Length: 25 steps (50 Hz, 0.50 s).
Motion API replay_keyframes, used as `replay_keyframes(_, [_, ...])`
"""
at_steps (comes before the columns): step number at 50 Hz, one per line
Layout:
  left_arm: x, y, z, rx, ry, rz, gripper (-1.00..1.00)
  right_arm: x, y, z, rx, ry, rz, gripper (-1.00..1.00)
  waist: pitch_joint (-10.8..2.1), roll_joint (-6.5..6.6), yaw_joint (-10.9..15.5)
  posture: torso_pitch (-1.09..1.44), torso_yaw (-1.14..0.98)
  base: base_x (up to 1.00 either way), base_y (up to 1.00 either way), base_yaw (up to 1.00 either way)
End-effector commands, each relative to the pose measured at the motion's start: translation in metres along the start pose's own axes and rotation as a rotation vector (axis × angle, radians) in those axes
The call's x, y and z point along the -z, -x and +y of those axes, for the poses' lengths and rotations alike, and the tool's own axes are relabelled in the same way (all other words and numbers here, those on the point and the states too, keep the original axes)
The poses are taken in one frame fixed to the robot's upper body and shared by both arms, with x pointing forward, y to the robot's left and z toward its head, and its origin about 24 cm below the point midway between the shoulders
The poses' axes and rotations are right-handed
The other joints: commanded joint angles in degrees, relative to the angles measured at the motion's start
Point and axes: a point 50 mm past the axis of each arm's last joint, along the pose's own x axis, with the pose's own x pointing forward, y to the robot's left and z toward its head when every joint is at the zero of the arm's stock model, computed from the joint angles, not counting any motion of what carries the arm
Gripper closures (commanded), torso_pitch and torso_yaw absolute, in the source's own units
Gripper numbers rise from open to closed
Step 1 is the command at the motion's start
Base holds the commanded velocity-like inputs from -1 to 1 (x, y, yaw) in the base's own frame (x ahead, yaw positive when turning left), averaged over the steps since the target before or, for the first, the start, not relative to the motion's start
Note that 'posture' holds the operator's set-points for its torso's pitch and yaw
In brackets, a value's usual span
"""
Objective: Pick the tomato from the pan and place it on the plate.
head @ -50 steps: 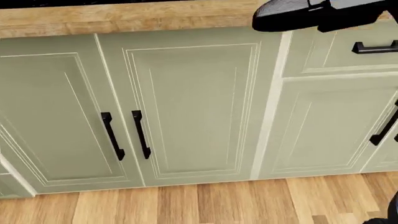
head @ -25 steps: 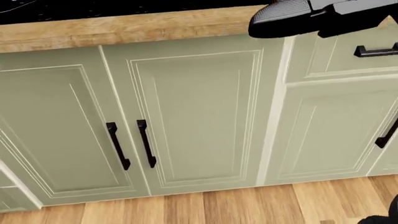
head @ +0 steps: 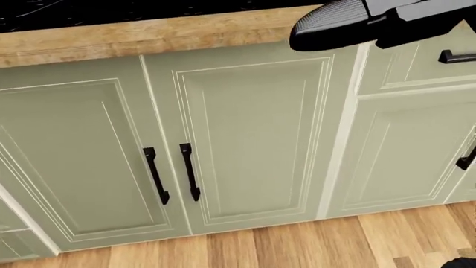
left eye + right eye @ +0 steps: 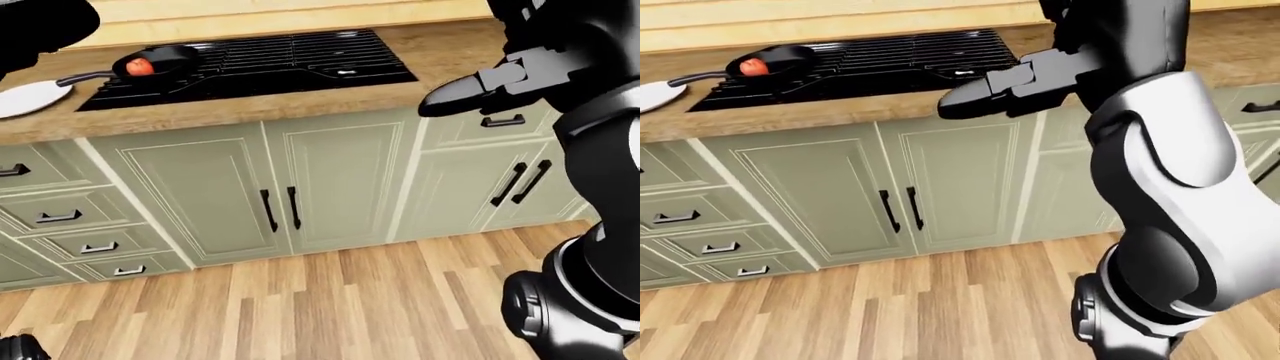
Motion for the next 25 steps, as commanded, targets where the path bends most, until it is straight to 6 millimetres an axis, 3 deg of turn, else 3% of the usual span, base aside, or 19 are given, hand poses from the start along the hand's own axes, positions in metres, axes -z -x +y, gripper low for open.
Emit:
replay_keyframes(1, [-0.0178,-0.0001,0.0043,-0.015,0.032,-0.074,-1.00,-0.0154,-0.0004,0.0009,-0.004,0.006,-0.075,-1.00,-1.94,-0.61,0.6,0.00,0.00,0.02,0.37,0.00])
replay_keyframes(3, [-0.0166,-0.0004,0.0060,-0.020,0.037,-0.071,-1.00,-0.0152,-0.0003,-0.0004,-0.002,0.004,-0.078,-1.00,-2.20,-0.07,0.9,0.00,0.00,0.03,0.38,0.00])
replay_keyframes(7, [-0.0151,-0.0006,0.0063,-0.022,0.021,-0.070,-1.00,-0.0163,0.0000,-0.0003,-0.003,0.005,-0.079,-1.00,-0.70,2.02,0.7,0.00,0.00,0.05,0.42,0.00])
replay_keyframes(10, [-0.0157,-0.0005,0.0046,-0.018,0.022,-0.071,-1.00,-0.0156,-0.0005,0.0009,-0.006,0.001,-0.079,-1.00,-0.92,5.32,0.1,0.00,0.00,0.06,0.48,0.00])
replay_keyframes(11, [-0.0161,-0.0003,0.0042,-0.017,0.019,-0.072,-1.00,-0.0158,-0.0007,0.0016,-0.009,0.002,-0.079,-1.00,-1.62,7.36,-0.1,0.00,0.00,0.06,0.51,0.00])
replay_keyframes(12, [-0.0159,-0.0005,0.0044,-0.017,0.017,-0.073,-1.00,-0.0162,-0.0004,0.0018,-0.011,0.002,-0.081,-1.00,-2.24,8.26,-0.5,0.00,0.00,0.05,0.52,0.00])
replay_keyframes(13, [-0.0158,-0.0006,0.0047,-0.019,0.013,-0.072,-1.00,-0.0162,-0.0001,0.0017,-0.011,0.002,-0.080,-1.00,-1.15,6.98,0.3,0.00,0.00,0.07,0.52,0.00])
replay_keyframes(14, [-0.0158,-0.0008,0.0051,-0.021,0.011,-0.073,-1.00,-0.0161,0.0000,0.0015,-0.011,0.002,-0.080,-1.00,-0.40,6.95,-0.1,0.00,0.00,0.05,0.52,0.00])
replay_keyframes(17, [-0.0153,-0.0007,0.0044,-0.018,0.005,-0.073,-1.00,-0.0164,0.0006,0.0013,-0.013,0.003,-0.081,-1.00,-0.55,4.59,0.0,0.00,0.00,0.07,0.52,0.00])
replay_keyframes(22, [-0.0136,-0.0008,0.0050,-0.022,-0.001,-0.069,-1.00,-0.0152,0.0004,0.0039,-0.023,0.004,-0.079,-1.00,-0.14,1.87,0.3,0.00,0.00,0.08,0.53,0.00])
replay_keyframes(24, [-0.0134,-0.0007,0.0048,-0.021,-0.001,-0.068,-1.00,-0.0145,0.0006,0.0046,-0.025,0.006,-0.076,-1.00,-0.87,-0.44,0.5,0.00,0.00,0.08,0.53,0.00])
replay_keyframes(25, [-0.0134,-0.0007,0.0046,-0.020,0.000,-0.068,-1.00,-0.0139,0.0005,0.0045,-0.025,0.005,-0.075,-1.00,-0.74,0.83,0.1,0.00,0.00,0.08,0.53,0.00])
